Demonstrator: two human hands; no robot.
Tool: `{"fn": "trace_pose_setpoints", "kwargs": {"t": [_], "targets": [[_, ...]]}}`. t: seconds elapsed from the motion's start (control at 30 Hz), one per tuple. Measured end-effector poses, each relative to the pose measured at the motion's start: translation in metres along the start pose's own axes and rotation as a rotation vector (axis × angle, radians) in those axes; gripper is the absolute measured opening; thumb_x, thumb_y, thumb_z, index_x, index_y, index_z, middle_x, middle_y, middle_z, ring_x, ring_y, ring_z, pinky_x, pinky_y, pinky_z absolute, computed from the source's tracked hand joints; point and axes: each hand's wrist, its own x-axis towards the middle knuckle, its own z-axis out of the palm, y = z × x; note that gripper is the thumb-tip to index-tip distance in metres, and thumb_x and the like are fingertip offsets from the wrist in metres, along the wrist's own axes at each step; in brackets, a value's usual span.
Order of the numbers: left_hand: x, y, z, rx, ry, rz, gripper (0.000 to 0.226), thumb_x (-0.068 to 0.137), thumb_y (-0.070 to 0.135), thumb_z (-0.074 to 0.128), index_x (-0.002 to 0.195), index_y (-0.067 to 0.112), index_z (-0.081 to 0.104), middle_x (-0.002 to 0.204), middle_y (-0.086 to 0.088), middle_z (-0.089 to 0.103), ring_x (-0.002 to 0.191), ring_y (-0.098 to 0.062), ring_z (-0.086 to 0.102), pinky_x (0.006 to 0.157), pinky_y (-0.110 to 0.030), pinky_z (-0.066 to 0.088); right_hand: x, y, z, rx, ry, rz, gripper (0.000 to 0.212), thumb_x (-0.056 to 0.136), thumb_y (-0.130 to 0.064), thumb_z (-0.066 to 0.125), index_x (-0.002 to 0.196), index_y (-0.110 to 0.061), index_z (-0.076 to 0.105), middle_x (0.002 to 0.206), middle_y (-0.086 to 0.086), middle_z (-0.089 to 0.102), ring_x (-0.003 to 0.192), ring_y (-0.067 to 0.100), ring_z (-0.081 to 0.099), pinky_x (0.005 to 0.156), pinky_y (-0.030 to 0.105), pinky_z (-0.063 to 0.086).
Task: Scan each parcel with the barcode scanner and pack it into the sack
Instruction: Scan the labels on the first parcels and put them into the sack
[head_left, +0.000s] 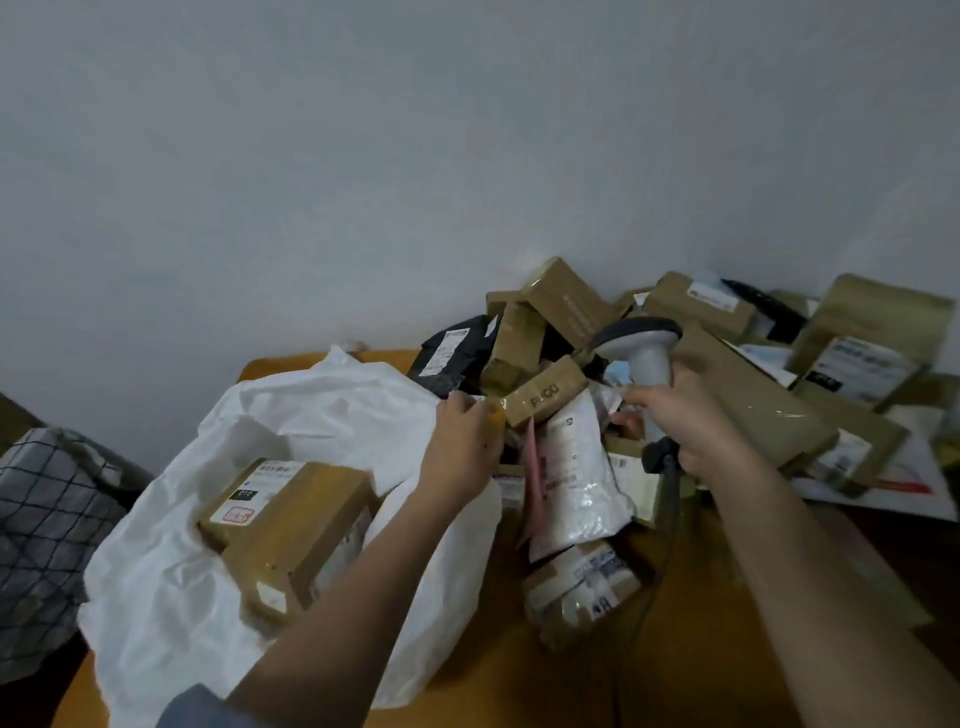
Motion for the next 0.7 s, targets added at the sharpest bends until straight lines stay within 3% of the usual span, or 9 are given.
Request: {"fn": "trace_pose_setpoints", "kwargs": {"t": [0.17,0.3,0.43,0.53,0.57,0.63,0.7], "targets": [[0.013,0.038,0.050,0.100,-0.172,-0.055,0.030,0.096,0.032,0.054,0.115,0.011,0.065,0.119,-0.009,0.056,0.108,-0.026,0.053,0.089,-0.035,0.048,0.011,0.006,-0.035,0.018,0.036,0.002,0.018,0.090,-0.009,0.065,0.095,-0.023,0.055,0.096,0.013,0.065,0.055,0.011,0.069,0.046,0.023,0.051],[0.015,0.042,0.083,0.352,-0.290,-0.167,0.035,0.095,0.037,0.054,0.121,0.013,0.060,0.121,-0.009,0.057,0.113,-0.026,0.048,0.092,-0.036,0.043,0.023,0.016,-0.050,-0.001,0.012,0.009,0.020,0.090,-0.014,0.066,0.104,-0.025,0.056,0.096,0.009,0.067,0.061,0.013,0.072,0.051,0.026,0.054],[0.013,0.038,0.101,0.357,-0.330,-0.254,0.026,0.091,0.028,0.060,0.113,0.013,0.060,0.118,-0.008,0.054,0.112,-0.026,0.045,0.093,-0.036,0.042,0.035,0.022,-0.055,-0.013,-0.026,0.027,0.021,0.089,-0.016,0.067,0.097,-0.031,0.054,0.096,0.006,0.066,0.062,0.011,0.072,0.048,0.020,0.050],[0.016,0.037,0.101,0.308,-0.308,-0.294,0.018,0.095,0.018,0.049,0.100,0.009,0.064,0.112,-0.009,0.053,0.108,-0.026,0.047,0.090,-0.037,0.044,0.041,0.026,-0.055,-0.013,-0.060,0.035,0.021,0.090,-0.014,0.066,0.098,-0.029,0.055,0.096,0.007,0.066,0.061,0.011,0.071,0.050,0.021,0.050],[0.017,0.036,0.099,0.284,-0.301,-0.323,0.018,0.095,0.017,0.048,0.092,0.009,0.064,0.106,-0.008,0.054,0.104,-0.026,0.050,0.085,-0.037,0.046,0.043,0.027,-0.055,-0.003,-0.069,0.040,0.020,0.090,-0.013,0.066,0.099,-0.027,0.056,0.095,0.007,0.066,0.060,0.010,0.071,0.050,0.021,0.050],[0.020,0.036,0.092,0.202,-0.272,-0.396,0.026,0.094,0.019,0.049,0.070,0.012,0.057,0.083,-0.004,0.054,0.085,-0.023,0.058,0.063,-0.030,0.046,0.045,0.026,-0.055,0.017,-0.081,0.048,0.019,0.090,-0.012,0.065,0.103,-0.023,0.056,0.095,0.008,0.066,0.058,0.010,0.070,0.050,0.021,0.050],[0.025,0.037,0.082,0.086,-0.233,-0.432,0.037,0.094,0.020,0.051,0.057,0.016,0.046,0.059,0.002,0.047,0.057,-0.016,0.053,0.042,-0.022,0.031,0.046,0.026,-0.054,0.035,-0.085,0.050,0.020,0.090,-0.012,0.065,0.106,-0.021,0.056,0.095,0.008,0.066,0.058,0.009,0.069,0.050,0.022,0.050]]}}
